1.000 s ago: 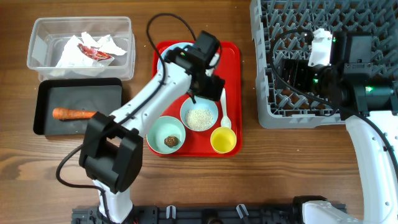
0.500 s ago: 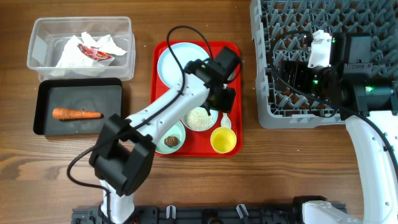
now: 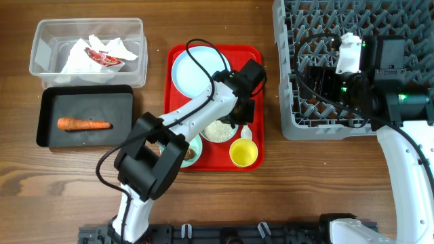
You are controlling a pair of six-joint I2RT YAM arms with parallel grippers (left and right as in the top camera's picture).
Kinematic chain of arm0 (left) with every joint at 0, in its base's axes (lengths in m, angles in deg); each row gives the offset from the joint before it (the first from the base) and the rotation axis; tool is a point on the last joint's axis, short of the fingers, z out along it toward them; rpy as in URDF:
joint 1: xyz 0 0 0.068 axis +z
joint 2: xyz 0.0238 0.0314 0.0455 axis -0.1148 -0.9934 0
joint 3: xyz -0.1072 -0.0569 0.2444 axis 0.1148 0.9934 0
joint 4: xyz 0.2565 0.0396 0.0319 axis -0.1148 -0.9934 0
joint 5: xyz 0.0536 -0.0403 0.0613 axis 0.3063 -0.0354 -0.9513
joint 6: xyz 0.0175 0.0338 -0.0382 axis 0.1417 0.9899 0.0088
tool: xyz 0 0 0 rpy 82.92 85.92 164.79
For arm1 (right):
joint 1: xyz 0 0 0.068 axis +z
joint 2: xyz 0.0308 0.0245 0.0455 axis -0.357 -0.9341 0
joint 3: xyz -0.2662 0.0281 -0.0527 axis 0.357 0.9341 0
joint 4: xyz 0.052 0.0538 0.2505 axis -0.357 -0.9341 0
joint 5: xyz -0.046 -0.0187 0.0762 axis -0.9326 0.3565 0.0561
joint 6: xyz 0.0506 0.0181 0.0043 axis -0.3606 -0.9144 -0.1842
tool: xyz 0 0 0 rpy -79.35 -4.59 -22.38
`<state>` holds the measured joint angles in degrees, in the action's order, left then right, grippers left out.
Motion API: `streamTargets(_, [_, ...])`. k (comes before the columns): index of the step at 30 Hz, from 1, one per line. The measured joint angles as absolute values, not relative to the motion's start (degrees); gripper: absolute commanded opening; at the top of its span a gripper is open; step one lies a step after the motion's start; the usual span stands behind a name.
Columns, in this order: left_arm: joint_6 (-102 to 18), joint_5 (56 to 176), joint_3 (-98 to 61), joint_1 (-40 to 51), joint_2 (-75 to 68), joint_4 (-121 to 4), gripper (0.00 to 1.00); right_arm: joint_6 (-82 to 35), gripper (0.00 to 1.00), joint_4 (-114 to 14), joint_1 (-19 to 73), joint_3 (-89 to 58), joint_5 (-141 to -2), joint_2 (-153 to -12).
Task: Sort waste into correct bins and load items into the dishwasher rack
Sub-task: 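Reach the left gripper to the rice bowl and grasp its rim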
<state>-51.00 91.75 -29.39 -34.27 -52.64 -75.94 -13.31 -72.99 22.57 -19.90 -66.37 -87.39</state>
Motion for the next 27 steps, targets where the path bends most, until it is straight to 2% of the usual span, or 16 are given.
streamTargets(1, [-51.3,91.6,-29.3,-34.3,-52.8,-75.8,0.19,-13.3,1.0,-73.0,22.6,-19.9,-66.4,-87.4])
streamTargets(4, [-51.7,91.4,-29.3,-34.3,-52.9,-75.3,0.04,-13.3,1.0,-73.0,22.6,-19.9,-66.4,-87.4])
streamTargets(14, [-52.2,90.6,-30.3,-33.0,-52.8,-75.2,0.04,-13.3,1.0,-73.0,22.6,-19.9,-66.4,-87.4])
streamTargets(27, [-51.8,90.8,-37.2,-29.0,-51.9,-81.3,0.04,-13.3,1.0,-72.6,22.6,-19.9,-66.6,-87.4])
